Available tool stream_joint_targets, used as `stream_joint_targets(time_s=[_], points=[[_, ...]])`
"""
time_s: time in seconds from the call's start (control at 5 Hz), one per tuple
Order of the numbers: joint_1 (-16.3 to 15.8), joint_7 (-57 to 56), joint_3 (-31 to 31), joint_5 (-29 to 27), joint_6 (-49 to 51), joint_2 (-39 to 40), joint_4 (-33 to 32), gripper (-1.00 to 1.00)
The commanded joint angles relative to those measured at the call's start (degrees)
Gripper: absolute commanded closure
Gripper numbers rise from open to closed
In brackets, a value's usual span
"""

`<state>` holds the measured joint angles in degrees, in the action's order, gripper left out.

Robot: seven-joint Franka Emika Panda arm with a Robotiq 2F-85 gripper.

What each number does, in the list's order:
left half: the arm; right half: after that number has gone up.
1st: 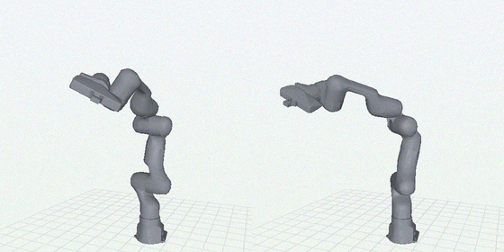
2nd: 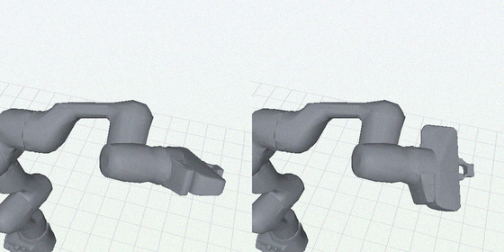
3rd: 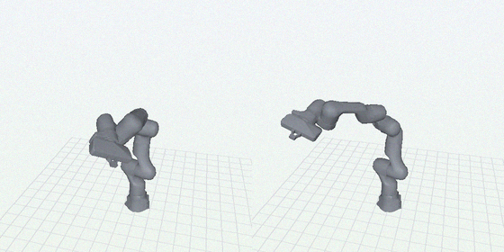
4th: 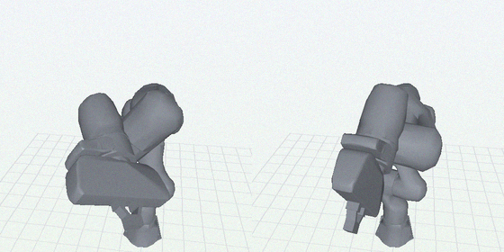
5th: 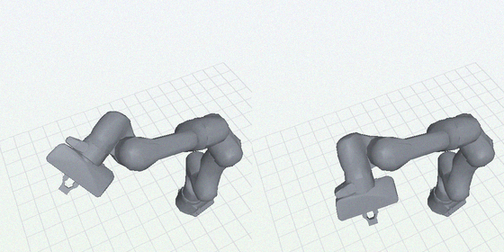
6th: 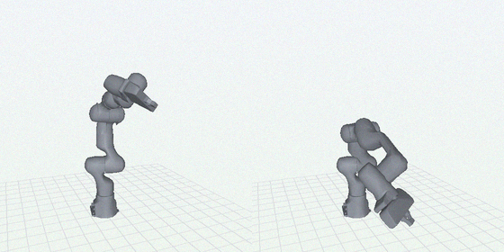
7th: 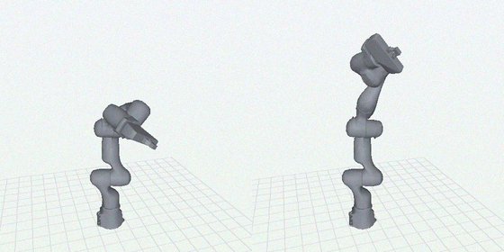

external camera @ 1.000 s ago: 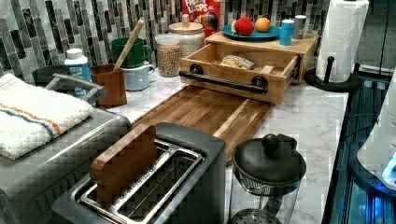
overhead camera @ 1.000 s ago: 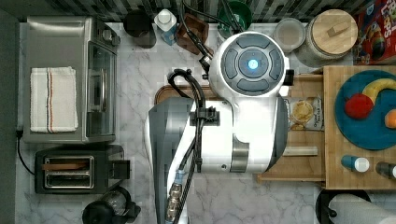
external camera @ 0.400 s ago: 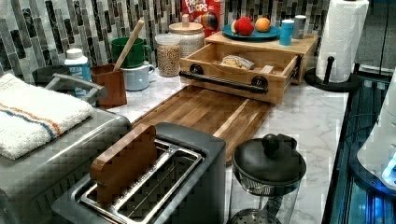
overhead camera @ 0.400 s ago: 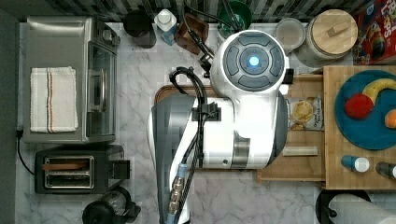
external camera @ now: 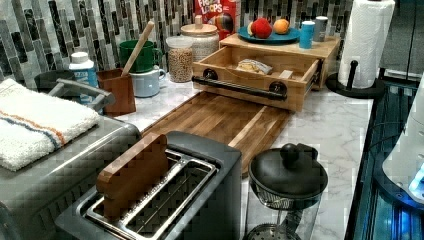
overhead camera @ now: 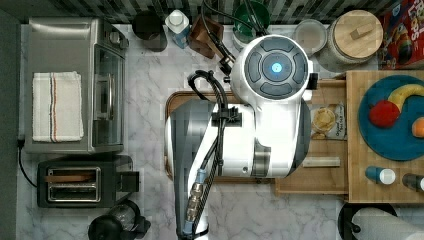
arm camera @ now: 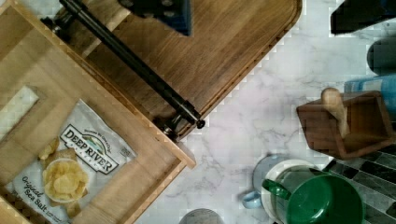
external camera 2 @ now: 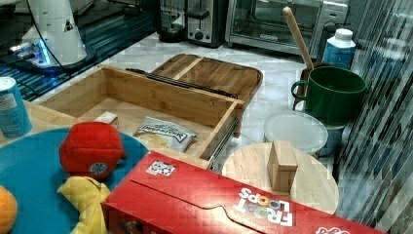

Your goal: Close the drawer.

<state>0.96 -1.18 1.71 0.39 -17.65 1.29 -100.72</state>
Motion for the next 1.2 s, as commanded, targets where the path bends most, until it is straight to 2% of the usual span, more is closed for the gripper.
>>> stream_joint_targets(time_s=[0.2,0.4,0.6,0.8,1.0,1.2], points=[[-3.7,-14.0,-3.5,1.4,-3.9,-4.0,-8.1,-1.0],[-5.0,-16.5,-3.9,2.3,-7.7,-6.0,-13.3,-1.0],[-5.0,-19.5,-5.2,5.1,-12.6,-7.3,-19.3,-1.0],[-6.4,-28.9,-2.6,2.6,-14.7,-5.8,-21.6,-1.0],[-5.5,-31.7,-3.7,4.4,-17.7,-4.3,-23.7,-1.0],[-4.8,-36.5,-3.0,3.0,-19.1,-0.6,-24.1,-1.0]])
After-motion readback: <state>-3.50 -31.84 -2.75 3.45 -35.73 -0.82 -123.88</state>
